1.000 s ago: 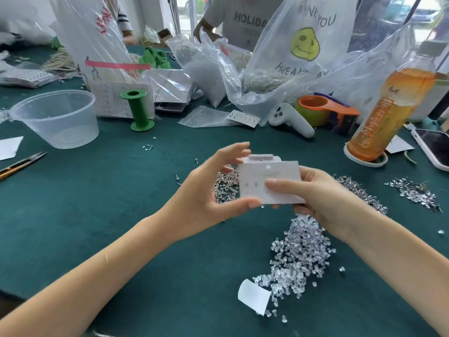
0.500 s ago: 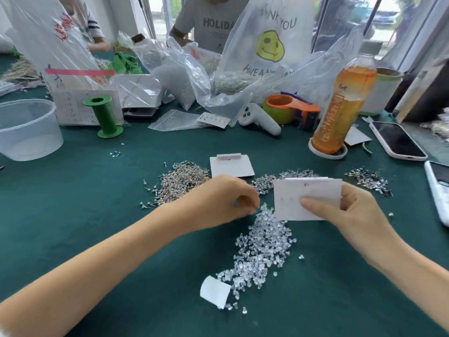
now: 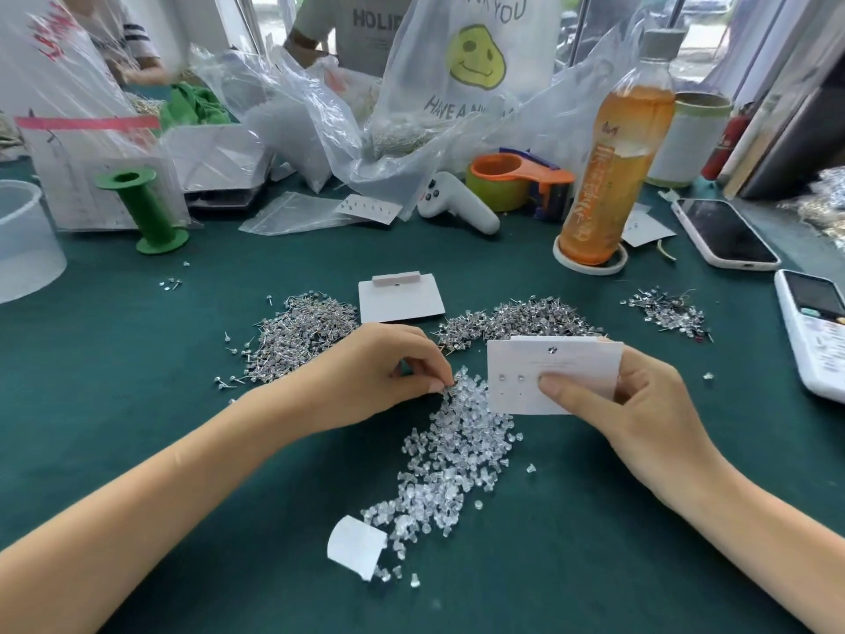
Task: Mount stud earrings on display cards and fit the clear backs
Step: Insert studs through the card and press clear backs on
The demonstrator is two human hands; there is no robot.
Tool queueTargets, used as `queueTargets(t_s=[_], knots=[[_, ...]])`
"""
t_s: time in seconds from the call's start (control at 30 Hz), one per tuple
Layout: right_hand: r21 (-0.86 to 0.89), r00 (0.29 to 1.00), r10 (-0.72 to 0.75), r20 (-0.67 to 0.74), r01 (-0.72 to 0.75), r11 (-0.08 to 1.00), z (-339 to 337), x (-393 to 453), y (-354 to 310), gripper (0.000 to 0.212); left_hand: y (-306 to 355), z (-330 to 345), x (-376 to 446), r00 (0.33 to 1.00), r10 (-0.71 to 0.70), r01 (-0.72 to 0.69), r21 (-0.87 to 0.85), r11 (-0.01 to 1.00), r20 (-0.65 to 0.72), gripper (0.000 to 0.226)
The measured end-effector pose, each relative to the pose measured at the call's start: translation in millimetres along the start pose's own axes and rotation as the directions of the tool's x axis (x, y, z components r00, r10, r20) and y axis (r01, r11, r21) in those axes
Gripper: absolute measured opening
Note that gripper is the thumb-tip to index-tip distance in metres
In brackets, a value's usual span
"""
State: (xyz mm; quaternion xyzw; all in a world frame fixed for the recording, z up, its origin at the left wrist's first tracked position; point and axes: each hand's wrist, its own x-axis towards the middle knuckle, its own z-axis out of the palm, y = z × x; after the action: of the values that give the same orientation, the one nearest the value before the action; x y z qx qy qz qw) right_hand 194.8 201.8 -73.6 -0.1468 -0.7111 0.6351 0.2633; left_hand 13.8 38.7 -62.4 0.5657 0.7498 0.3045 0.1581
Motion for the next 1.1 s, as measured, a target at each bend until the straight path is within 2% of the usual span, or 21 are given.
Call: queueTargets(t_s=[0.23,0.43,0.57,0.8,1.1], knots=[[-0.018,0.999,-0.036,0.028,0.036,0.999,-0.1,-2.6,-1.0,0.014,1.8,3.6,-0.2,1.0,-0.003,0.003,0.007,1.0,-0.003,0.009],[-0.123,0.994,-0.096,0.06,0.103,0.987,1.2,-6.1,-0.1,0.016,5.8,3.6,1.0,1.0,-0.007,0.007,0.001,1.0,0.02,0.006],[-0.134,0.992,-0.096,0.081,0.106,0.985,0.9,-6.8,1.0,0.014,8.4,6.0,0.8,0.999,0.013,-0.016,0.083,0.996,0.034,0.006],[-0.186,0.99,-0.11,0.087,0.125,0.975,-0.6,-8.4,3.5,0.018,8.8,7.6,-1.2,0.999,0.033,-0.031,0.089,0.996,-0.025,0.01],[-0.193,0.986,-0.129,0.102,0.147,0.97,-1.0,-8.3,5.5,0.021,5.6,5.1,-4.7,0.998,0.056,-0.054,0.103,0.993,-0.024,0.01]])
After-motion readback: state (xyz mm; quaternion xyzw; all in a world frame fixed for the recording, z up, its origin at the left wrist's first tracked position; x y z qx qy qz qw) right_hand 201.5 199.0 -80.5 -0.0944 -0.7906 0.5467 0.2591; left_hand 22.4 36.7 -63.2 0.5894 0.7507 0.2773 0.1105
